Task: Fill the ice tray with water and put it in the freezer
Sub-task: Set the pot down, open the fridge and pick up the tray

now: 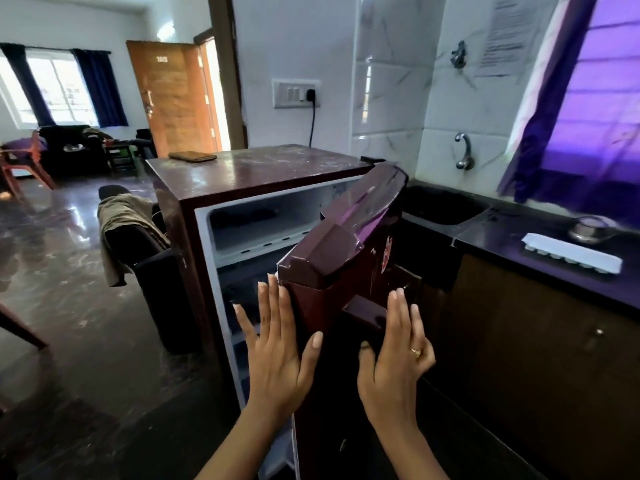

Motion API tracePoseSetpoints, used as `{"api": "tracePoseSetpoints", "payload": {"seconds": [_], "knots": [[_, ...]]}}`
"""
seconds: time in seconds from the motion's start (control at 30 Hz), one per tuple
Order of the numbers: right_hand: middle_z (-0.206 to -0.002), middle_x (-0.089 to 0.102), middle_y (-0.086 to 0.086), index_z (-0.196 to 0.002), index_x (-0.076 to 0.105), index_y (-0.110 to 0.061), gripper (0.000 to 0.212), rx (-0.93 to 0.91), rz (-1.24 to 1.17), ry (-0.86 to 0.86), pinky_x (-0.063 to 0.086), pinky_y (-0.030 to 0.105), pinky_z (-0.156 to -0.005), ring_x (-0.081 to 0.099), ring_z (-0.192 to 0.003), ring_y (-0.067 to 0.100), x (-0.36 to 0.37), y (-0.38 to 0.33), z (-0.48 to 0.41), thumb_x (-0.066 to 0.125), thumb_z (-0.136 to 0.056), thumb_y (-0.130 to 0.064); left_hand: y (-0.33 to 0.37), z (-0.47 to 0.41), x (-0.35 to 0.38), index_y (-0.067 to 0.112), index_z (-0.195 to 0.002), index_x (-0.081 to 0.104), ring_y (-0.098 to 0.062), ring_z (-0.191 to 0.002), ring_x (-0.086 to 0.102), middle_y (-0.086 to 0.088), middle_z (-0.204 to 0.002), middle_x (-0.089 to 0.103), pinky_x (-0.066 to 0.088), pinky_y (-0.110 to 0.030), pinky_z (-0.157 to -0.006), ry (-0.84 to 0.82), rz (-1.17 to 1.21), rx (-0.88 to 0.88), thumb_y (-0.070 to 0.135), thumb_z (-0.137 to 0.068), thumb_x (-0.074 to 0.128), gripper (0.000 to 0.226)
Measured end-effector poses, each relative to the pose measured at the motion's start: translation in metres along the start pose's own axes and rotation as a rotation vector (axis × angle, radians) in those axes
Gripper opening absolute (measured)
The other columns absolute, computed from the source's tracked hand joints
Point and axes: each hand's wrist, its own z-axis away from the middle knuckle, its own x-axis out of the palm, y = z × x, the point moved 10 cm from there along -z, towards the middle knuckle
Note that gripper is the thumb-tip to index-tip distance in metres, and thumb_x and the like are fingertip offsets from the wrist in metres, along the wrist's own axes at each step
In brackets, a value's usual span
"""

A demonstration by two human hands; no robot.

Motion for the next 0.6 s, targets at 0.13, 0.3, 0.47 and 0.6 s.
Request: {"api": "tracePoseSetpoints", "payload": {"seconds": [0.13,0.3,0.47,0.6], "knots": [[-0.156,-0.002,-0.007,-0.146,0.003,-0.024,0.071,0.030,0.104,0.027,0.015,0.045,-0.109,-0.004,-0.144,0.016,-0.028,0.004,0.007,0.036,-0.083,-0.030,0.023,0.006,0.006,0.017,-0.147,-0.015,-0.022,-0.144,-0.008,-0.002,-0.156,-0.016,-0.010,-0.057,-0.110,-0.028,0.000,0.028,0.051,-0.097,0.014,0.067],[-0.157,0.004,0.001,-0.147,0.008,-0.023,0.063,-0.221,0.289,-0.041,0.001,0.039,-0.115,0.000,-0.146,0.025,-0.048,-0.022,0.021,0.031,-0.092,-0.043,0.047,0.010,0.012,0.021,-0.146,-0.017,-0.026,-0.143,-0.012,-0.004,-0.155,-0.020,-0.012,-0.059,-0.109,-0.054,0.000,0.048,0.049,-0.098,0.012,0.063],[-0.158,0.000,0.000,-0.148,0.003,-0.023,0.066,-0.279,0.390,-0.123,0.006,0.045,-0.115,0.000,-0.146,0.025,-0.051,-0.016,0.025,0.032,-0.093,-0.046,0.067,0.011,0.018,0.029,-0.147,-0.013,-0.044,-0.138,-0.017,-0.019,-0.153,-0.015,-0.016,-0.066,-0.103,-0.097,-0.004,0.019,0.049,-0.098,0.013,0.059],[-0.157,-0.001,-0.001,-0.147,-0.004,-0.028,0.065,-0.204,0.428,-0.111,0.008,0.053,-0.112,-0.002,-0.145,0.027,-0.068,0.009,0.024,0.029,-0.093,-0.044,0.089,0.012,0.020,0.031,-0.147,-0.009,-0.047,-0.139,-0.007,-0.020,-0.154,0.001,-0.009,-0.071,-0.102,-0.114,-0.034,0.120,0.045,-0.100,0.016,0.056]]}}
